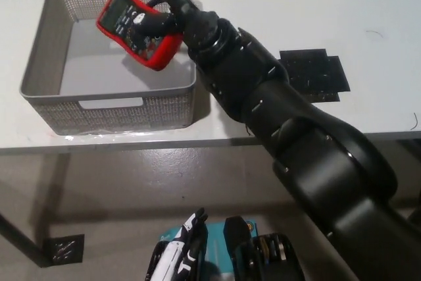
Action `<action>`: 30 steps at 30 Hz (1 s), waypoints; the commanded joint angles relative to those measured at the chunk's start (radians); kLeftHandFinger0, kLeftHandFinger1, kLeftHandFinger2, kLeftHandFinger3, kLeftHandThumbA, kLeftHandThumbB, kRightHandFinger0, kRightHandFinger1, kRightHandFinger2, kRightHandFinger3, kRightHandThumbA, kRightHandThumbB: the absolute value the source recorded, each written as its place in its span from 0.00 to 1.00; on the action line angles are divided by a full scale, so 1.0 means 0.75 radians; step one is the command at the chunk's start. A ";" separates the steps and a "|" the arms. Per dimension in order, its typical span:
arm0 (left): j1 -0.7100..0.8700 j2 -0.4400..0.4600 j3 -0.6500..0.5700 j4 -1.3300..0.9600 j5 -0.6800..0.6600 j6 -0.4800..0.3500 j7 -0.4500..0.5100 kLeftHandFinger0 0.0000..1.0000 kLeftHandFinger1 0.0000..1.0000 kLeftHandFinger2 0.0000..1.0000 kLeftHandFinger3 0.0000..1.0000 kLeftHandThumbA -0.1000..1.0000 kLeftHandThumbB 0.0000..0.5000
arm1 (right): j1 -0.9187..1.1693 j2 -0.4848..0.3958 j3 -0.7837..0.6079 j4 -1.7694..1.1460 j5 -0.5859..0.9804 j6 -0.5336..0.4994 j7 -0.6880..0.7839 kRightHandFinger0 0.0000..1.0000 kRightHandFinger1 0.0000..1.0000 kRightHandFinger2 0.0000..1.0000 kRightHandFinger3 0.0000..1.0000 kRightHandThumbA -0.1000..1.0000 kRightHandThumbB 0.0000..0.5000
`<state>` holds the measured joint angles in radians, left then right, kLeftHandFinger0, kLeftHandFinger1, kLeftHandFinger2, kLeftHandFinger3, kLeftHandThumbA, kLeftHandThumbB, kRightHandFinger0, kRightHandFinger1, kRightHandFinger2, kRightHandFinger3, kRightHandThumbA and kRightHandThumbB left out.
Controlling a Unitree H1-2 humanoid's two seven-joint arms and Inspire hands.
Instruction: Use the right hand to pick up a multimeter on the right side and put it into a container on the left side
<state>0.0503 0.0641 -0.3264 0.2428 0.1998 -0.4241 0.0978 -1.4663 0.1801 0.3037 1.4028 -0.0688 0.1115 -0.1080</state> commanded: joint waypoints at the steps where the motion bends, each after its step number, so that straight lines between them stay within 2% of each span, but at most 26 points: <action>1: -0.016 0.004 -0.014 -0.060 0.031 -0.061 -0.020 1.00 1.00 1.00 1.00 1.00 0.98 | -0.130 -0.003 0.057 -0.047 -0.144 -0.295 -0.230 0.30 0.65 1.00 1.00 0.35 0.61; 2: -0.018 0.005 -0.017 -0.060 0.031 -0.061 -0.022 1.00 1.00 1.00 1.00 1.00 0.97 | -0.134 -0.007 0.050 -0.050 -0.134 -0.287 -0.181 0.70 1.00 1.00 1.00 0.59 0.87; 3: -0.019 0.006 -0.022 -0.060 0.028 -0.061 -0.027 1.00 1.00 1.00 1.00 1.00 0.96 | -0.139 -0.014 0.039 -0.054 -0.114 -0.273 -0.086 1.00 1.00 1.00 1.00 0.68 0.89; 5: -0.022 0.007 -0.030 -0.057 0.019 -0.061 -0.035 1.00 1.00 1.00 1.00 1.00 0.95 | -0.150 -0.026 0.049 -0.053 -0.117 -0.229 0.029 1.00 1.00 1.00 1.00 0.83 1.00; 6: -0.024 0.007 -0.031 -0.057 0.025 -0.061 -0.034 1.00 1.00 1.00 1.00 1.00 0.95 | -0.153 -0.032 0.057 -0.053 -0.126 -0.223 0.057 1.00 1.00 1.00 1.00 0.85 1.00; 12: -0.019 0.011 -0.036 -0.066 0.028 -0.061 -0.060 1.00 1.00 1.00 1.00 1.00 0.95 | -0.131 -0.059 0.068 -0.066 -0.146 -0.204 0.127 1.00 1.00 1.00 1.00 0.86 0.93; 17: -0.021 0.004 -0.035 -0.061 0.022 -0.061 -0.066 1.00 1.00 1.00 1.00 1.00 0.95 | -0.106 -0.082 0.036 -0.068 -0.131 -0.234 0.142 1.00 1.00 1.00 1.00 0.92 0.96; 19: -0.026 -0.004 -0.030 -0.055 0.023 -0.061 -0.064 1.00 1.00 1.00 1.00 1.00 0.99 | -0.101 -0.107 0.004 -0.080 -0.111 -0.248 0.162 1.00 1.00 1.00 1.00 1.00 1.00; 23: -0.027 -0.004 -0.022 -0.057 0.023 -0.061 -0.078 1.00 1.00 1.00 1.00 1.00 1.00 | -0.078 -0.168 -0.043 -0.148 -0.093 -0.284 0.197 1.00 1.00 1.00 1.00 1.00 0.97; 24: -0.021 -0.003 -0.022 -0.057 0.016 -0.061 -0.086 1.00 1.00 1.00 1.00 1.00 1.00 | -0.031 -0.221 -0.057 -0.273 -0.093 -0.269 0.209 1.00 1.00 1.00 1.00 1.00 0.92; 27: -0.010 0.001 -0.011 -0.061 0.012 -0.061 -0.087 1.00 1.00 1.00 1.00 1.00 1.00 | 0.077 -0.297 -0.109 -0.526 -0.059 -0.258 0.264 1.00 1.00 1.00 1.00 1.00 0.93; 30: -0.011 0.012 -0.002 -0.061 0.012 -0.061 -0.083 1.00 1.00 1.00 1.00 1.00 0.97 | 0.269 -0.394 -0.199 -0.968 0.042 -0.162 0.349 1.00 1.00 1.00 1.00 1.00 0.91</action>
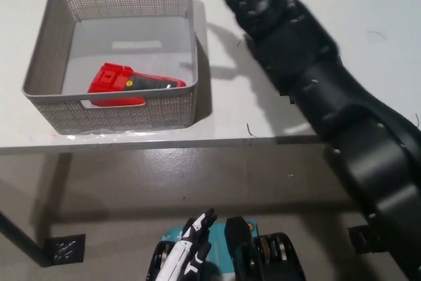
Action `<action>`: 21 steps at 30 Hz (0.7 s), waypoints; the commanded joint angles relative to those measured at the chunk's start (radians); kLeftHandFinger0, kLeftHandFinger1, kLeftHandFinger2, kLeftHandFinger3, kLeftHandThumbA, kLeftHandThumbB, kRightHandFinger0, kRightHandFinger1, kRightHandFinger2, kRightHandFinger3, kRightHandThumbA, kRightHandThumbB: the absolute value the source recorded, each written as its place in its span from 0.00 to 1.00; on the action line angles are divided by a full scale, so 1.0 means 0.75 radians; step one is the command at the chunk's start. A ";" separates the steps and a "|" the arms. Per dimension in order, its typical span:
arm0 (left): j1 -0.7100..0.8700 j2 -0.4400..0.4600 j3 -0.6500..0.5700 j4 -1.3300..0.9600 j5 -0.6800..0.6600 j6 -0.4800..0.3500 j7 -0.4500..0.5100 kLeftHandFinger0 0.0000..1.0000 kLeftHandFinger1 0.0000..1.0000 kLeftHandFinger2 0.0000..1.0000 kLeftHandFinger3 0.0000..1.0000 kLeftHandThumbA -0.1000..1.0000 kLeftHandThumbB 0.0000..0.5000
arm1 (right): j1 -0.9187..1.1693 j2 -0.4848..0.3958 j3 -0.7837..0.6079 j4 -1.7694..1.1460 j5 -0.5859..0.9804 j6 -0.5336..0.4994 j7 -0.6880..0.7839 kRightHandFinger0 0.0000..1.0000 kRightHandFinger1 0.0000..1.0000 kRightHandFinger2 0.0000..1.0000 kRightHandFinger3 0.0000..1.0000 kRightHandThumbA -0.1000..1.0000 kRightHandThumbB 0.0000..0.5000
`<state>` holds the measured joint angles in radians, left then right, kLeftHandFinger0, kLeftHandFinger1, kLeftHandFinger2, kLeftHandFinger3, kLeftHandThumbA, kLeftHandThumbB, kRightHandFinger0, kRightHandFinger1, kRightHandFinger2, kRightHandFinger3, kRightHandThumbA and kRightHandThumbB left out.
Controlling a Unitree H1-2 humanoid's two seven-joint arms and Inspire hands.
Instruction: Use the right hand to pick up a multimeter on the right side and put it into a container on the left side
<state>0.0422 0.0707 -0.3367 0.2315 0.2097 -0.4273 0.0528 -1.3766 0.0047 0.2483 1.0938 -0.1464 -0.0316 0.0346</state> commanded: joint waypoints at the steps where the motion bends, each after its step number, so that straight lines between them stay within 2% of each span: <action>1: 0.005 0.005 0.013 -0.046 -0.005 -0.057 -0.021 1.00 1.00 1.00 1.00 1.00 0.96 | 0.202 -0.177 -0.139 -0.663 0.160 0.048 0.173 1.00 1.00 1.00 1.00 1.00 0.91; 2: 0.004 0.009 0.015 -0.036 -0.008 -0.057 -0.018 1.00 1.00 1.00 1.00 1.00 0.96 | 0.344 -0.213 -0.182 -0.938 0.232 0.119 0.196 1.00 1.00 1.00 1.00 1.00 0.87; 4: 0.009 0.011 0.011 -0.028 -0.010 -0.057 -0.008 1.00 1.00 1.00 1.00 1.00 0.93 | 0.474 -0.232 -0.229 -1.177 0.328 0.202 0.219 1.00 1.00 1.00 1.00 1.00 0.89; 5: 0.014 0.014 0.009 -0.026 -0.012 -0.057 -0.007 1.00 1.00 1.00 1.00 1.00 0.93 | 0.552 -0.233 -0.265 -1.301 0.396 0.230 0.216 1.00 1.00 1.00 1.00 1.00 0.85; 6: 0.023 0.011 0.007 -0.020 -0.015 -0.057 -0.005 1.00 1.00 1.00 1.00 1.00 0.93 | 0.624 -0.231 -0.292 -1.406 0.453 0.233 0.211 1.00 1.00 1.00 1.00 1.00 0.76; 9: 0.035 0.002 0.007 -0.003 -0.005 -0.057 0.008 1.00 1.00 1.00 1.00 1.00 0.97 | 0.844 -0.275 -0.307 -1.748 0.460 0.230 0.172 1.00 1.00 1.00 1.00 1.00 0.75; 11: 0.045 0.005 0.007 -0.001 -0.006 -0.057 0.010 1.00 1.00 1.00 1.00 1.00 0.97 | 0.919 -0.286 -0.296 -1.842 0.441 0.211 0.164 1.00 1.00 1.00 1.00 1.00 0.79; 12: 0.039 0.005 0.009 0.007 -0.014 -0.057 0.011 1.00 1.00 1.00 1.00 1.00 0.98 | 1.007 -0.299 -0.276 -1.950 0.385 0.175 0.148 1.00 1.00 1.00 1.00 1.00 0.92; 13: 0.033 0.007 0.012 0.012 -0.019 -0.057 0.012 1.00 1.00 1.00 1.00 1.00 0.97 | 1.083 -0.315 -0.255 -2.027 0.330 0.135 0.143 1.00 1.00 1.00 1.00 1.00 0.95; 15: 0.023 0.001 0.015 0.022 -0.019 -0.057 0.024 1.00 1.00 1.00 1.00 1.00 0.95 | 1.202 -0.340 -0.228 -2.125 0.238 0.085 0.140 1.00 1.00 1.00 1.00 1.00 0.94; 18: 0.012 0.001 0.030 0.032 -0.037 -0.057 0.030 1.00 1.00 1.00 1.00 1.00 0.96 | 1.375 -0.299 -0.166 -2.218 0.147 0.001 0.109 1.00 1.00 1.00 1.00 1.00 1.00; 19: 0.013 0.002 0.036 0.033 -0.044 -0.057 0.025 1.00 1.00 1.00 1.00 1.00 0.97 | 1.455 -0.268 -0.133 -2.220 0.095 -0.089 0.085 1.00 1.00 1.00 1.00 1.00 0.93; 20: 0.021 0.000 0.035 0.032 -0.045 -0.057 0.025 1.00 1.00 1.00 1.00 1.00 0.98 | 1.518 -0.252 -0.110 -2.218 0.053 -0.163 0.070 1.00 1.00 1.00 1.00 1.00 0.91; 21: 0.023 0.000 0.034 0.032 -0.049 -0.057 0.026 1.00 1.00 1.00 1.00 1.00 0.99 | 1.672 -0.175 -0.055 -2.180 -0.022 -0.273 0.003 1.00 1.00 1.00 1.00 1.00 0.98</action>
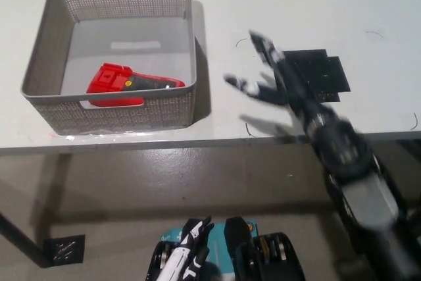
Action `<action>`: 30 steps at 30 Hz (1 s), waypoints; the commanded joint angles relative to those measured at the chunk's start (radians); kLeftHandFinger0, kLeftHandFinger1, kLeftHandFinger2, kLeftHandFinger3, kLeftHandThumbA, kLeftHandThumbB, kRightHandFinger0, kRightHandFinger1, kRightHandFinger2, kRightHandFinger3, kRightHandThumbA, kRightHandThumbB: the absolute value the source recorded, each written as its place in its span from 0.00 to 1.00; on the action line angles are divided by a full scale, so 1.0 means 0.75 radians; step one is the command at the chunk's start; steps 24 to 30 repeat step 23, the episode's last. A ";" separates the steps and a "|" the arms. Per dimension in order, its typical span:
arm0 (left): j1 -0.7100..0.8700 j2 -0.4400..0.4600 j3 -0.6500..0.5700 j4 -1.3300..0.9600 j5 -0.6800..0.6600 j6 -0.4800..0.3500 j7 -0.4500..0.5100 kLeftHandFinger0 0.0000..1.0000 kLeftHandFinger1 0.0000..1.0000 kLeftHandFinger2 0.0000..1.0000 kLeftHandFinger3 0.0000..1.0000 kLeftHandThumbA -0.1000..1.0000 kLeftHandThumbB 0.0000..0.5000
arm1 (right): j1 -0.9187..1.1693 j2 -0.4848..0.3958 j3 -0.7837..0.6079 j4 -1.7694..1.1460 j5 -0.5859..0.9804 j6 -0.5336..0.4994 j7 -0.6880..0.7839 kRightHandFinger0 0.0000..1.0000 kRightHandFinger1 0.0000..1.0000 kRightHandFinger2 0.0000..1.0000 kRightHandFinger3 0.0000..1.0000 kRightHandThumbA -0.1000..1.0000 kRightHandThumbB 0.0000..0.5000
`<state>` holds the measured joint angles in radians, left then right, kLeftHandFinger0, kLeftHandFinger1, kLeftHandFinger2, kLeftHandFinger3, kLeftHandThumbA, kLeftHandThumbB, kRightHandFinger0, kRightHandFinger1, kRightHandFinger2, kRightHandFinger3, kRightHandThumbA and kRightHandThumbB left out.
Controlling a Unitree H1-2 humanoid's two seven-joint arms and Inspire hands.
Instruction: Use the right hand to pick up a multimeter on the right side and put it into a container on the left side
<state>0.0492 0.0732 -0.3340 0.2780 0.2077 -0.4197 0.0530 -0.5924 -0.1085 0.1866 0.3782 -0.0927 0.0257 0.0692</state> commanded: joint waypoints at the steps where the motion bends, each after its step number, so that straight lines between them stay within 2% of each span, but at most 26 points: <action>1: 0.010 -0.006 0.032 -0.026 -0.048 -0.067 0.029 1.00 1.00 1.00 1.00 1.00 0.99 | 0.660 -0.003 0.042 -1.213 -0.115 -0.372 -0.058 1.00 1.00 1.00 1.00 1.00 1.00; 2: 0.009 -0.005 0.036 -0.024 -0.048 -0.067 0.030 1.00 1.00 1.00 1.00 1.00 1.00 | 0.723 0.014 0.068 -1.156 -0.178 -0.469 -0.088 1.00 1.00 1.00 1.00 1.00 1.00; 3: 0.012 -0.003 0.038 -0.026 -0.053 -0.067 0.031 1.00 1.00 1.00 1.00 1.00 1.00 | 0.815 0.037 0.116 -1.091 -0.188 -0.554 -0.105 1.00 1.00 1.00 1.00 1.00 0.93; 6: 0.012 -0.004 0.039 -0.022 -0.068 -0.067 0.033 1.00 1.00 1.00 1.00 1.00 0.99 | 0.950 0.074 0.169 -0.985 -0.214 -0.637 -0.131 1.00 1.00 1.00 1.00 1.00 0.90; 7: 0.015 -0.003 0.036 -0.020 -0.065 -0.067 0.039 1.00 1.00 1.00 1.00 1.00 0.98 | 0.985 0.068 0.200 -0.938 -0.223 -0.659 -0.154 1.00 1.00 1.00 1.00 1.00 0.85; 10: 0.015 -0.008 0.028 -0.012 -0.061 -0.067 0.047 1.00 1.00 1.00 1.00 1.00 0.97 | 1.056 0.062 0.243 -0.870 -0.199 -0.661 -0.163 1.00 1.00 1.00 1.00 1.00 0.88; 15: 0.002 -0.017 0.029 0.005 -0.065 -0.067 0.051 1.00 1.00 1.00 1.00 1.00 0.97 | 1.114 0.054 0.297 -0.772 -0.214 -0.661 -0.172 1.00 1.00 1.00 1.00 1.00 0.79; 22: 0.006 -0.019 0.036 0.003 -0.061 -0.067 0.074 1.00 1.00 1.00 1.00 1.00 1.00 | 1.052 0.093 0.318 -0.301 -0.137 -0.661 -0.227 1.00 1.00 1.00 1.00 1.00 0.84; 30: 0.006 -0.019 0.036 0.003 -0.061 -0.067 0.074 1.00 1.00 1.00 1.00 1.00 1.00 | 1.052 0.093 0.318 -0.301 -0.137 -0.661 -0.227 1.00 1.00 1.00 1.00 1.00 0.84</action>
